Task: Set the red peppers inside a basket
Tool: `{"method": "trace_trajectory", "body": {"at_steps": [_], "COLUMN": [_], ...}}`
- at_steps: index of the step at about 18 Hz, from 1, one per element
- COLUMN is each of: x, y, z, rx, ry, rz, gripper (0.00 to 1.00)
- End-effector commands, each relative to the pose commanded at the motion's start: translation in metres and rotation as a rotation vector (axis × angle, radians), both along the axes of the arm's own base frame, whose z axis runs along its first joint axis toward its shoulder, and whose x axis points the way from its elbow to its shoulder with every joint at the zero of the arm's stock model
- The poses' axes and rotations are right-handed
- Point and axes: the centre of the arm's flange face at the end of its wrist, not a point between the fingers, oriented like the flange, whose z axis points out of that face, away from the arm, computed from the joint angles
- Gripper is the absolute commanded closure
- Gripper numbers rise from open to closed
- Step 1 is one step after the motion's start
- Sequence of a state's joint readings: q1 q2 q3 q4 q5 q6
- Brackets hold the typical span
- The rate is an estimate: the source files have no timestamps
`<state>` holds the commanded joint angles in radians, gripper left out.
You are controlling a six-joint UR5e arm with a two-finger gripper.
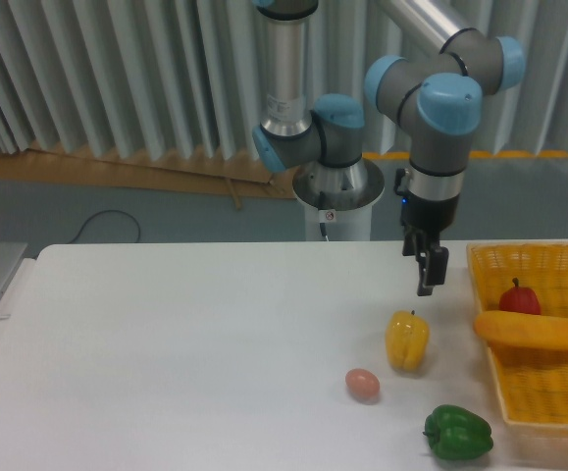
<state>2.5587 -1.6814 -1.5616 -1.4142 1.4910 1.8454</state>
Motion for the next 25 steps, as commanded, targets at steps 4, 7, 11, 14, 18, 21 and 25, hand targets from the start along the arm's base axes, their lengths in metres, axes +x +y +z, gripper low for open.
{"method": "trace_trajectory", "body": {"at_steps": [4,7,11,14,18,21,25], "x": [0.018,0.039,0.068,0.081,0.083,0.087,0.087], "y": [-0.003,0.009,0.028,0.034,0.035,0.033,0.032], "z": [0.014,0.020,0.026,0.024,0.020,0.023,0.020], "rx": [-0.010,-0.010,-0.029,-0.076,-0.086,-0.086,-0.091], "ry": [-0.010,-0.005,0.023,0.056,0.051,0.046,0.038], "rz": [-0.012,0.012,-0.036,-0.073,-0.070,-0.057,-0.034], "gripper": [0.00,0.00,0.00,0.00,0.00,0.00,0.00]}}
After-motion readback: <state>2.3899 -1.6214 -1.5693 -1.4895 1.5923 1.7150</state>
